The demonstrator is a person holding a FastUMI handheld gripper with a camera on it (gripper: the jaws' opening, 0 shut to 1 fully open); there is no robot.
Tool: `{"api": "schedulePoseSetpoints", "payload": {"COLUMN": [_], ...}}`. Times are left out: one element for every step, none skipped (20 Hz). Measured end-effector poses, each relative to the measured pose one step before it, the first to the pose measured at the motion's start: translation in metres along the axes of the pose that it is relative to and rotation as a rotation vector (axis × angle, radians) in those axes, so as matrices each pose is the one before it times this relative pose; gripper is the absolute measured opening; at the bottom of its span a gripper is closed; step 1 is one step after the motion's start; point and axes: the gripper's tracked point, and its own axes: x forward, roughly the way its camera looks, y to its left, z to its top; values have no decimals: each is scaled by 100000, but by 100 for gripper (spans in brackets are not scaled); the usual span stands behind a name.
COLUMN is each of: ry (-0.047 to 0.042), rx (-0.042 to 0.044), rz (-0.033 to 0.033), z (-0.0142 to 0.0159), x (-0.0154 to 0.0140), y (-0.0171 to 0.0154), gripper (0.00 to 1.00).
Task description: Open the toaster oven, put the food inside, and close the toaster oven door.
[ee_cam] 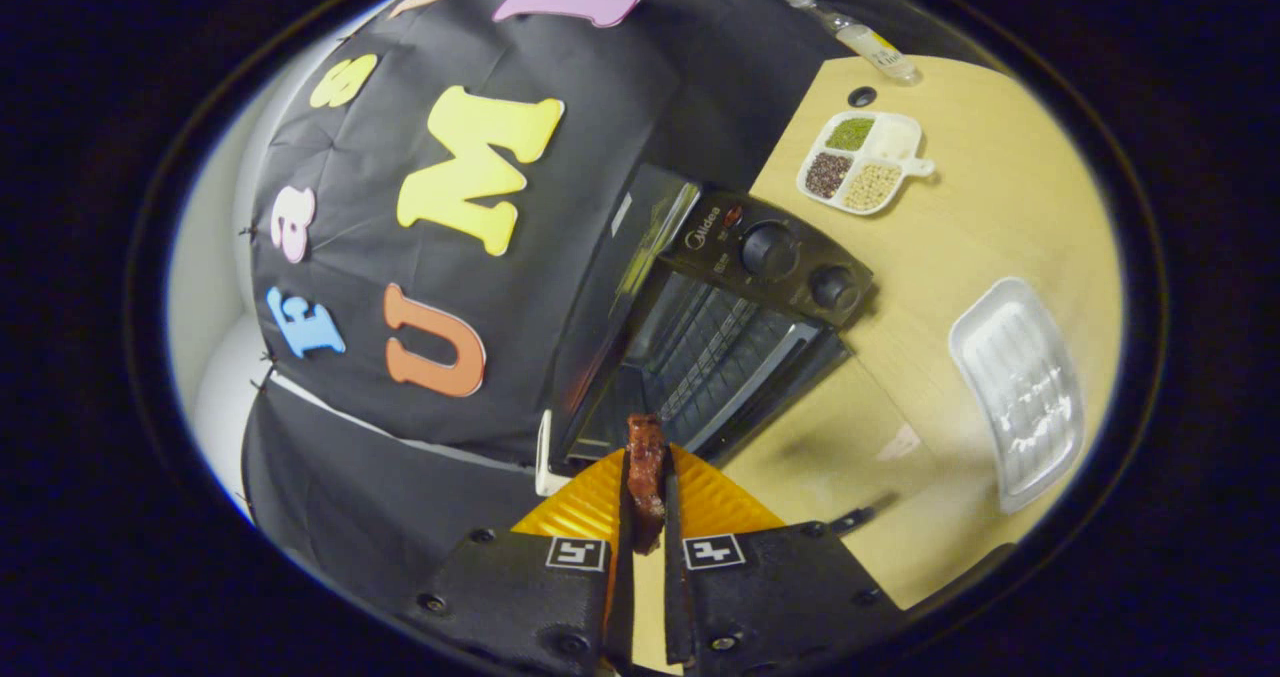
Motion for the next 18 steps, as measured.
{"api": "schedulePoseSetpoints", "payload": {"ry": [-3084, -4552, -4644, -2182, -3466, -3329, -2295, -2283, -1865, -963, -1174, -333, -735, -1361, -484, -1100, -914, -82], "rx": [1815, 1967, 1398, 1436, 3019, 2982, 1173, -427, -1635, -1518, -252, -35, 157, -859, -1763, -2087, -626, -428], "rz": [502, 493, 458, -834, -186, -109, -738, -1545, -1364, -1277, -933, -185, -231, -640, -1308, -1370, -1032, -1494], "z": [-129, 5, 83, -360, 15, -27, -244, -159, -256, -539, -223, -532, -332, 66, -21, -177, 86, -52], "x": [1370, 1178, 1471, 1153, 1199, 1405, 1290, 986, 1069, 931, 875, 740, 685, 751, 656, 275, 250, 388], "y": [17, -30, -87, -309, -284, -48, -205, -382, -404, -272, -141, 150, 50, -181, -255, -159, -197, -623], "gripper": [15, 15, 15, 15, 15, 15, 15, 15, 15, 15, 15, 15, 15, 15, 15, 15, 16, 17]}}
